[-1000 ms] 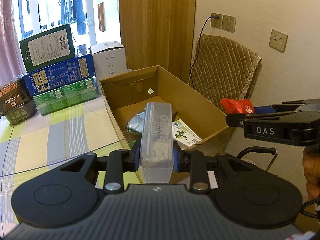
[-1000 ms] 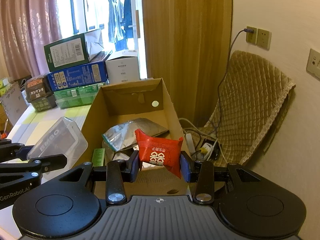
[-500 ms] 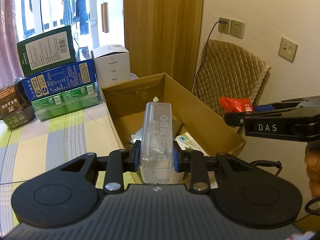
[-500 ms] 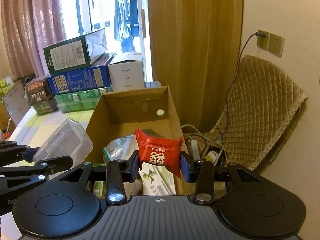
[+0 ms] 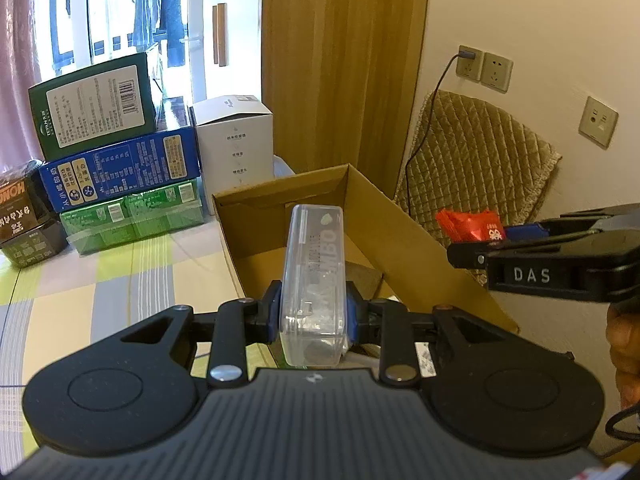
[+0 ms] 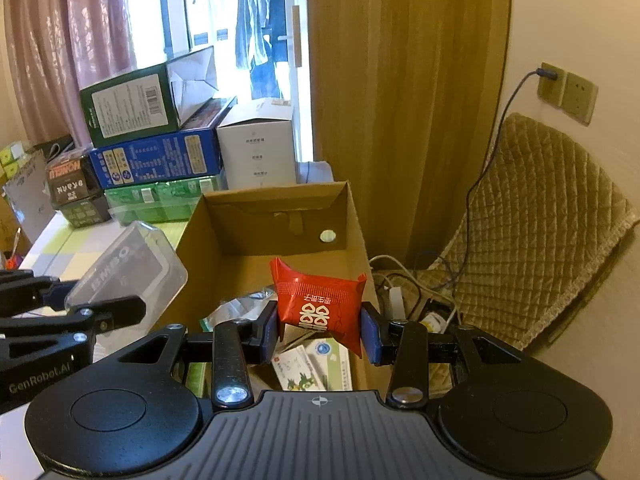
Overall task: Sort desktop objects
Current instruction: 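Carry the clear case and red candy over the cardboard box with both tools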
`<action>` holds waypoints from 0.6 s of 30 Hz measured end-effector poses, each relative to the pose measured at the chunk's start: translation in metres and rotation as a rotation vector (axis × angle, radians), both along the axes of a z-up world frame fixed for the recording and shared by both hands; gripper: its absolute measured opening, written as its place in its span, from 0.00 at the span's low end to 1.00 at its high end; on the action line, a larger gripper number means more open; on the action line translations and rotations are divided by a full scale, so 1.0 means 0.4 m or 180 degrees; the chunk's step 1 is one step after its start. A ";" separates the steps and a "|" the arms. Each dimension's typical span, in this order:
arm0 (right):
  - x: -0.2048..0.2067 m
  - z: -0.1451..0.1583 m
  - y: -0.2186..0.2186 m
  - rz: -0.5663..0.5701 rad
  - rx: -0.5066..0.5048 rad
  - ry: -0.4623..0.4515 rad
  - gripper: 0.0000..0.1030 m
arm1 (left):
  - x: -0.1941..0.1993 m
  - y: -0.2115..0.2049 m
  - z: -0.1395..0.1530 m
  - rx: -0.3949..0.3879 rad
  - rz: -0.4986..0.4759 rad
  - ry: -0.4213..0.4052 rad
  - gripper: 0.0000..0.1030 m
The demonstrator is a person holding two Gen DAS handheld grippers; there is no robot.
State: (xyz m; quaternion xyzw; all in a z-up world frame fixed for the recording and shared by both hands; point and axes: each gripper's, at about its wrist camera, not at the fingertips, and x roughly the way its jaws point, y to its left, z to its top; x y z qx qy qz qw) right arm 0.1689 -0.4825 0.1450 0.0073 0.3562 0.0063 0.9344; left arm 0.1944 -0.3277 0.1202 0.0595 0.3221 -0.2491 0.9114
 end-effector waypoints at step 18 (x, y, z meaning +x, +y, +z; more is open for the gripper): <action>0.103 -0.042 -0.008 0.0036 -0.0096 0.0106 0.38 | 0.114 -0.034 -0.017 -0.0009 -0.0013 0.0059 0.25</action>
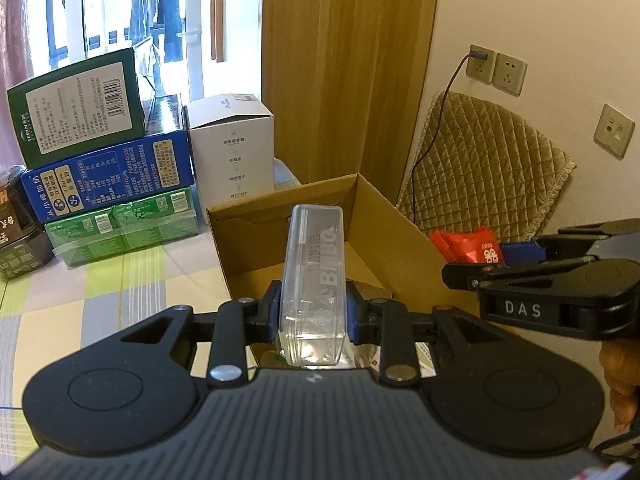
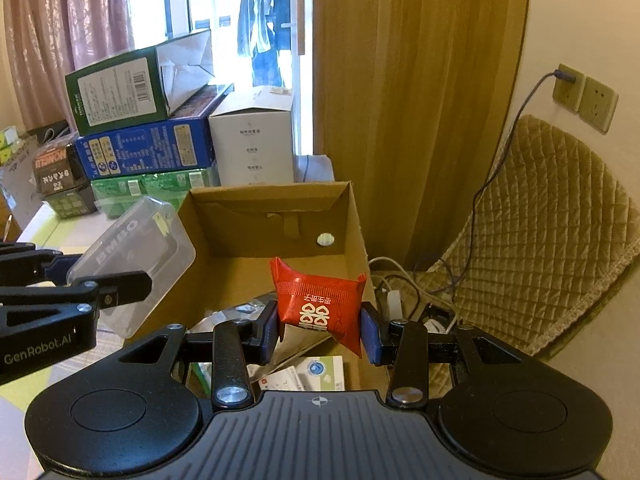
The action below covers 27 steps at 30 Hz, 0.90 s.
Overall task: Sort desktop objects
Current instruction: 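Carry the clear case and red candy over the cardboard box with both tools, then open both tools to drop the clear case and red candy into the box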
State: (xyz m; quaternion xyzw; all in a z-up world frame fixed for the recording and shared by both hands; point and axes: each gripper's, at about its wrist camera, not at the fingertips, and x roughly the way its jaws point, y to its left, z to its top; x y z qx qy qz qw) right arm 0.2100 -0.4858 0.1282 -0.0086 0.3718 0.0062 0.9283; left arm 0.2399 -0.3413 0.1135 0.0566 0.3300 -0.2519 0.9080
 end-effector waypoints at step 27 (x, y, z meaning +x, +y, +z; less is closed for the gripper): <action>0.057 -0.031 0.021 0.0063 -0.0030 0.0086 0.38 | 0.065 0.056 0.003 -0.0020 0.0148 -0.0092 0.46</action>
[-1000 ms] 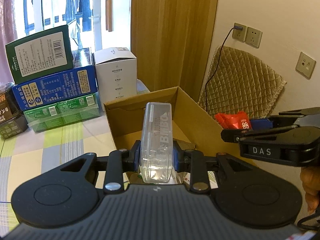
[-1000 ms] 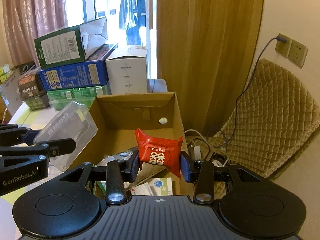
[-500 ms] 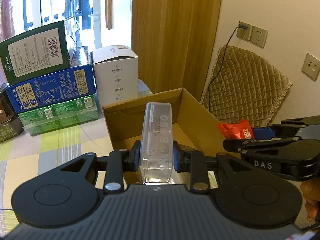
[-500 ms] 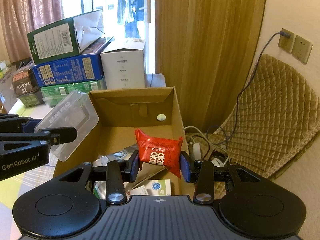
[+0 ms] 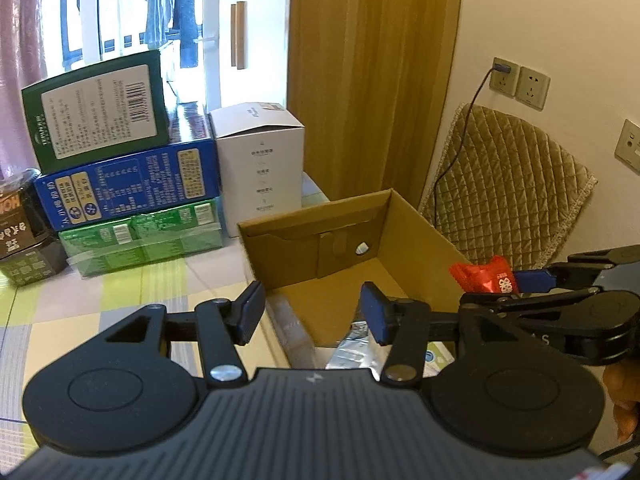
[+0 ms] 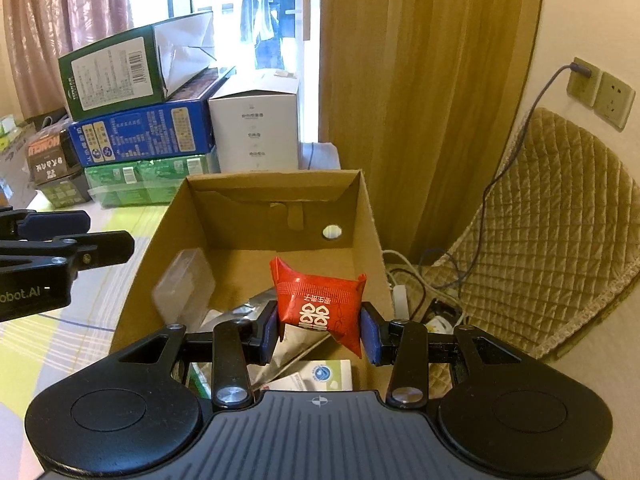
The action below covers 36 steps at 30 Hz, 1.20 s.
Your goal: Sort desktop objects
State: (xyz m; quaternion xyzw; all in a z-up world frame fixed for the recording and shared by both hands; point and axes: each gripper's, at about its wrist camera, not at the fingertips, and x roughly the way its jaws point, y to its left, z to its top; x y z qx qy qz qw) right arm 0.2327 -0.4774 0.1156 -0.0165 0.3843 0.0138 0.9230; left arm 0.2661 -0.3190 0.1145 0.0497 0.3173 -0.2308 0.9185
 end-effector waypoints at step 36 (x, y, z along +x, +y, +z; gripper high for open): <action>-0.091 0.054 0.071 0.0114 0.0111 0.0016 0.89 | -0.133 0.182 0.020 -0.0111 0.0478 -0.0035 0.99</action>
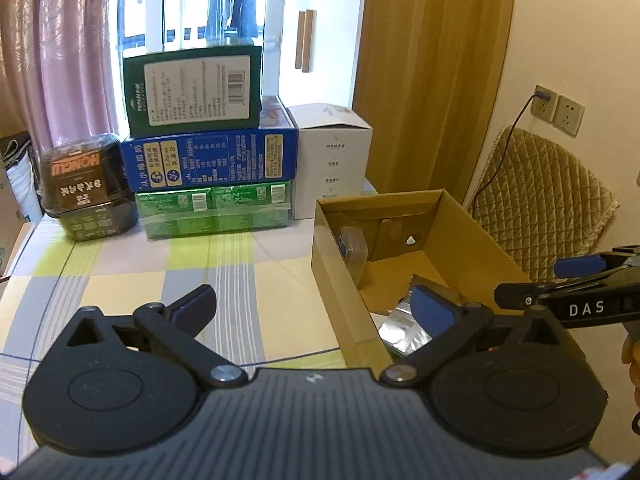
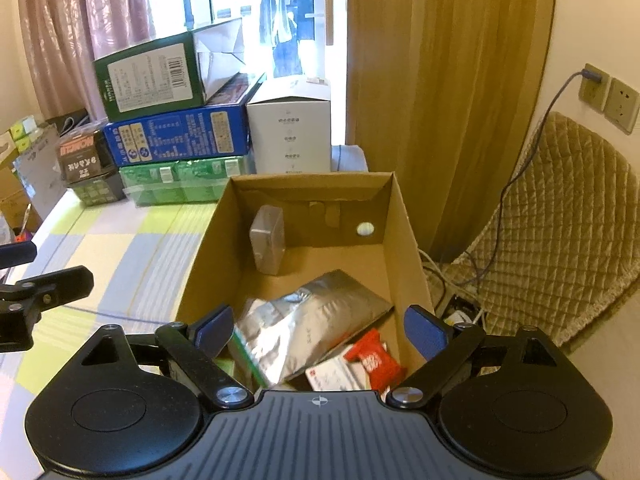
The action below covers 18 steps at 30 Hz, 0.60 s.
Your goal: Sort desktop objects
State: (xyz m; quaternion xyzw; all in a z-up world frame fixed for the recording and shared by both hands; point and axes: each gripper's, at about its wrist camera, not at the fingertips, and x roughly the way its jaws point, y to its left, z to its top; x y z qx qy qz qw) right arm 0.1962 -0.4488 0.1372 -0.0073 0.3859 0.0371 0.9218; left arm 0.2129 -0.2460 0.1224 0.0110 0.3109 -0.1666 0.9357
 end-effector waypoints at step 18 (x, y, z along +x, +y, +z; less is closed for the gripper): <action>-0.285 0.109 0.036 -0.0034 -0.0004 -0.0028 0.98 | -0.301 0.049 0.101 -0.0206 0.0117 0.0084 0.99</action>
